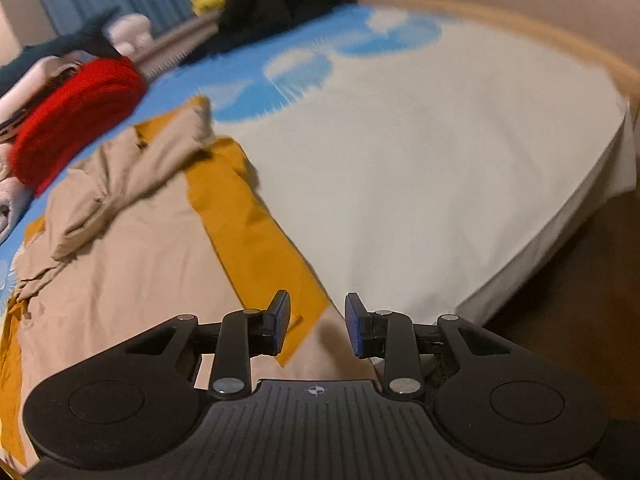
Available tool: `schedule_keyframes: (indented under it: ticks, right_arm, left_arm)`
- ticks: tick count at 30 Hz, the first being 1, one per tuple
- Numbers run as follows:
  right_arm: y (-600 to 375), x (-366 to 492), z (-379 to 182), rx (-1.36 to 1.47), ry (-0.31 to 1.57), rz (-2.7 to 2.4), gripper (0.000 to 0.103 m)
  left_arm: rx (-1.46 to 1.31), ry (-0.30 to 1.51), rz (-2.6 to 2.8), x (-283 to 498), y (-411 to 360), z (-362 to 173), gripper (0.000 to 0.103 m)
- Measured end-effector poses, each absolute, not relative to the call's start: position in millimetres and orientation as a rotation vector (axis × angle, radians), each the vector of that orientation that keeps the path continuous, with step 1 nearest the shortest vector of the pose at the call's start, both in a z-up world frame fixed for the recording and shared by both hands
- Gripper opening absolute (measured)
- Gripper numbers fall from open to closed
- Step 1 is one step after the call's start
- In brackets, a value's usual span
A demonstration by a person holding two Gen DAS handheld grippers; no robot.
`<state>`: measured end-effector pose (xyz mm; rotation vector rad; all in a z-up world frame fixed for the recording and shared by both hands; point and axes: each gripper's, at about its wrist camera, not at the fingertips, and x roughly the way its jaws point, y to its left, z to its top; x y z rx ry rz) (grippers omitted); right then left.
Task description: Fold large clothes
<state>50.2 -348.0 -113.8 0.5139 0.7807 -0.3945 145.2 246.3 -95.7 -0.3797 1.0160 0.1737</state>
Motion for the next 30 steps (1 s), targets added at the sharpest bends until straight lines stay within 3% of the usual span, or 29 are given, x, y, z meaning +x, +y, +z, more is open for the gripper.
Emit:
schedule_keyframes:
  ticks: [7, 15, 17, 21, 28, 30]
  right_arm:
    - [-355, 71, -143, 0.514, 0.924, -0.394, 0.037]
    - [-338, 75, -145, 0.41, 0.959, -0.335, 0.042]
    - [-337, 75, -144, 0.392, 0.964, -0.332, 0.037]
    - [-333, 72, -141, 0.383, 0.959, -0.31, 0.008]
    - [-325, 66, -129, 0.359, 0.922, -0.272, 0.005]
    - [-327, 67, -131, 0.372, 0.935, -0.277, 0.013]
  left_arm:
    - [-0.371, 1.077, 0.213, 151, 256, -114, 0.033]
    - [-0.275, 1.092, 0.188, 150, 242, -118, 0.039]
    - [-0.274, 1.092, 0.188, 150, 241, -119, 0.039]
    - [-0.258, 1.094, 0.182, 149, 239, -117, 0.039]
    - [-0.249, 1.096, 0.172, 150, 237, -117, 0.038]
    - [-0.24, 1.097, 0.167, 150, 236, -117, 0.038]
